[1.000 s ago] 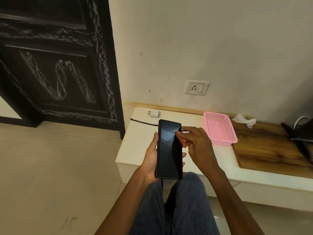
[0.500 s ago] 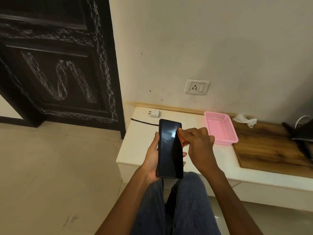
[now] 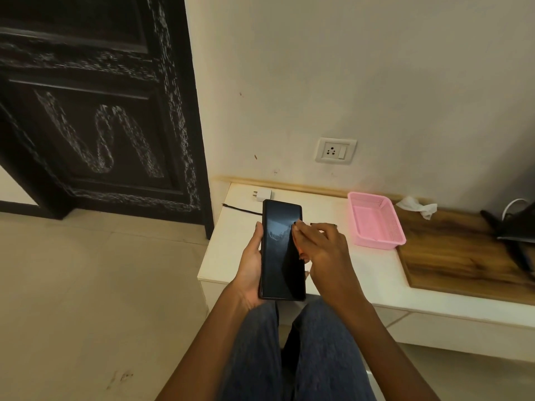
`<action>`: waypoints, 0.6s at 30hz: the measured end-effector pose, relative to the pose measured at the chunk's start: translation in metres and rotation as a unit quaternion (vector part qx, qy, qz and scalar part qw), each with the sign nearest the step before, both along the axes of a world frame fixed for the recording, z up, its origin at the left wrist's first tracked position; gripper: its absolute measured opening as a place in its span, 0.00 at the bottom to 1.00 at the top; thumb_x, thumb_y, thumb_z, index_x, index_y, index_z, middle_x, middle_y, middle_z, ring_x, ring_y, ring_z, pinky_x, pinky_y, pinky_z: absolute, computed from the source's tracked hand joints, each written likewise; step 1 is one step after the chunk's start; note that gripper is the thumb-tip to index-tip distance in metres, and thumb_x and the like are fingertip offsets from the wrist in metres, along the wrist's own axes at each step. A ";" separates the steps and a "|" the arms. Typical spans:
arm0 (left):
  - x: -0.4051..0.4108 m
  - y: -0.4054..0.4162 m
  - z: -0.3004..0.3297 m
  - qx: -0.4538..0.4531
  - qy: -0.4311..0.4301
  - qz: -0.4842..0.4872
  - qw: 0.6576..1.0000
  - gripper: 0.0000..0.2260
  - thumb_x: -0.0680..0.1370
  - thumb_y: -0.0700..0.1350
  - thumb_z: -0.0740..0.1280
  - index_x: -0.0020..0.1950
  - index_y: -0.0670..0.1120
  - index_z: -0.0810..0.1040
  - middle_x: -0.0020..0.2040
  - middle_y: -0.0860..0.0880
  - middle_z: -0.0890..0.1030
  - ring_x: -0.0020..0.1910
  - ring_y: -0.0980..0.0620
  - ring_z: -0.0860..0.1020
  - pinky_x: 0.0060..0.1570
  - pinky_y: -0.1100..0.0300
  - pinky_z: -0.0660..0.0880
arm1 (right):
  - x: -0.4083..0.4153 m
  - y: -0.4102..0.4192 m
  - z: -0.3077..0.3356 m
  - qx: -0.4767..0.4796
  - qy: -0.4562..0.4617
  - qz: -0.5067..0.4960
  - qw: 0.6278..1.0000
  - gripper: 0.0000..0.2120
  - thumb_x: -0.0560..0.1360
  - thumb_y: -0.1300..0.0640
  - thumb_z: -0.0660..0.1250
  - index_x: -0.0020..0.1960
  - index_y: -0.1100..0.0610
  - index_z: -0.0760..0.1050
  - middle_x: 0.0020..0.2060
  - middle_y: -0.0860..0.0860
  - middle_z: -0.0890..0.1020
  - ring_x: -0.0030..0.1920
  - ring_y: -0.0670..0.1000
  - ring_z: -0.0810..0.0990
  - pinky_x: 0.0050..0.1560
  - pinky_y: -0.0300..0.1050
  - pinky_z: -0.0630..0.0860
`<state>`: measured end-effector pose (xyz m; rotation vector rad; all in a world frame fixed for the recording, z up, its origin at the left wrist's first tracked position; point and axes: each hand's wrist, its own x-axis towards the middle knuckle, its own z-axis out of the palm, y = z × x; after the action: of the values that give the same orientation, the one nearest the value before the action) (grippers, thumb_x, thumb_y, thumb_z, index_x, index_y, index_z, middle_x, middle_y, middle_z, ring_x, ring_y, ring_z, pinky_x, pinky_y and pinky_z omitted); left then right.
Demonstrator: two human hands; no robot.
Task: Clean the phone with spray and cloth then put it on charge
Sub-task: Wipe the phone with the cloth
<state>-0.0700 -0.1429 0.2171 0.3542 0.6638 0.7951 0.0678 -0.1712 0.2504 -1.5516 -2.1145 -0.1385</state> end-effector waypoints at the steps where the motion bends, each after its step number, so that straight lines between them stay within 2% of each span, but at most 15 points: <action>1: 0.000 -0.001 0.000 -0.002 -0.003 -0.003 1.000 0.34 0.74 0.69 0.55 0.69 0.48 0.72 0.65 0.38 0.76 0.58 0.40 0.78 0.57 0.45 0.75 | 0.001 0.000 0.000 0.009 0.031 -0.013 0.999 0.19 0.66 0.70 0.70 0.57 0.64 0.78 0.51 0.61 0.80 0.51 0.65 0.78 0.46 0.56 0.79; 3: 0.002 -0.002 -0.001 0.003 -0.008 -0.009 1.000 0.33 0.74 0.69 0.54 0.68 0.48 0.73 0.62 0.39 0.79 0.53 0.41 0.81 0.51 0.47 0.78 | 0.004 0.004 0.001 0.002 0.080 -0.039 0.996 0.16 0.71 0.69 0.66 0.58 0.58 0.77 0.53 0.58 0.78 0.55 0.62 0.75 0.53 0.55 0.75; 5: 0.004 -0.002 -0.001 0.010 -0.001 -0.008 1.000 0.32 0.74 0.69 0.55 0.66 0.48 0.75 0.57 0.40 0.82 0.49 0.44 0.83 0.46 0.50 0.80 | 0.000 0.008 0.002 -0.023 0.060 -0.040 0.997 0.22 0.67 0.74 0.67 0.58 0.60 0.77 0.55 0.58 0.77 0.57 0.61 0.73 0.56 0.58 0.70; 8: 0.003 0.001 -0.004 0.011 0.011 0.004 1.000 0.32 0.73 0.69 0.57 0.65 0.47 0.77 0.58 0.40 0.82 0.52 0.44 0.82 0.53 0.50 0.78 | -0.005 0.003 0.002 -0.022 0.041 -0.030 0.998 0.25 0.60 0.75 0.74 0.56 0.64 0.78 0.52 0.59 0.80 0.51 0.63 0.77 0.47 0.57 0.78; 10: 0.000 0.002 -0.006 0.008 0.010 0.006 1.000 0.33 0.73 0.69 0.57 0.66 0.47 0.76 0.58 0.40 0.81 0.53 0.43 0.81 0.53 0.49 0.77 | -0.004 -0.003 -0.002 0.000 0.002 -0.002 1.000 0.28 0.56 0.73 0.78 0.55 0.66 0.79 0.50 0.59 0.82 0.47 0.64 0.79 0.43 0.54 0.79; 12: -0.001 0.001 -0.008 0.002 0.001 0.000 1.000 0.33 0.73 0.69 0.56 0.66 0.46 0.76 0.57 0.40 0.82 0.50 0.43 0.82 0.48 0.49 0.79 | 0.001 -0.003 -0.004 0.008 -0.024 0.014 1.000 0.28 0.55 0.75 0.76 0.55 0.65 0.79 0.50 0.59 0.82 0.47 0.64 0.79 0.44 0.55 0.77; 15: 0.002 0.000 -0.007 -0.001 -0.003 -0.008 1.000 0.34 0.72 0.69 0.57 0.66 0.46 0.76 0.56 0.40 0.82 0.49 0.43 0.82 0.50 0.49 0.78 | 0.000 0.003 0.000 -0.013 0.018 -0.033 0.999 0.26 0.61 0.75 0.71 0.57 0.61 0.78 0.53 0.58 0.80 0.54 0.62 0.76 0.52 0.59 0.75; 18: -0.001 0.003 -0.006 0.014 0.010 0.006 1.000 0.32 0.70 0.69 0.59 0.60 0.47 0.81 0.53 0.41 0.84 0.49 0.44 0.83 0.52 0.50 0.78 | -0.011 0.001 0.000 -0.005 -0.001 -0.026 1.000 0.29 0.55 0.74 0.77 0.55 0.66 0.78 0.51 0.60 0.82 0.50 0.64 0.79 0.45 0.55 0.79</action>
<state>-0.0709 -0.1395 0.2112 0.3841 0.6743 0.8130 0.0567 -0.1699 0.2507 -1.6126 -2.0812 -0.1478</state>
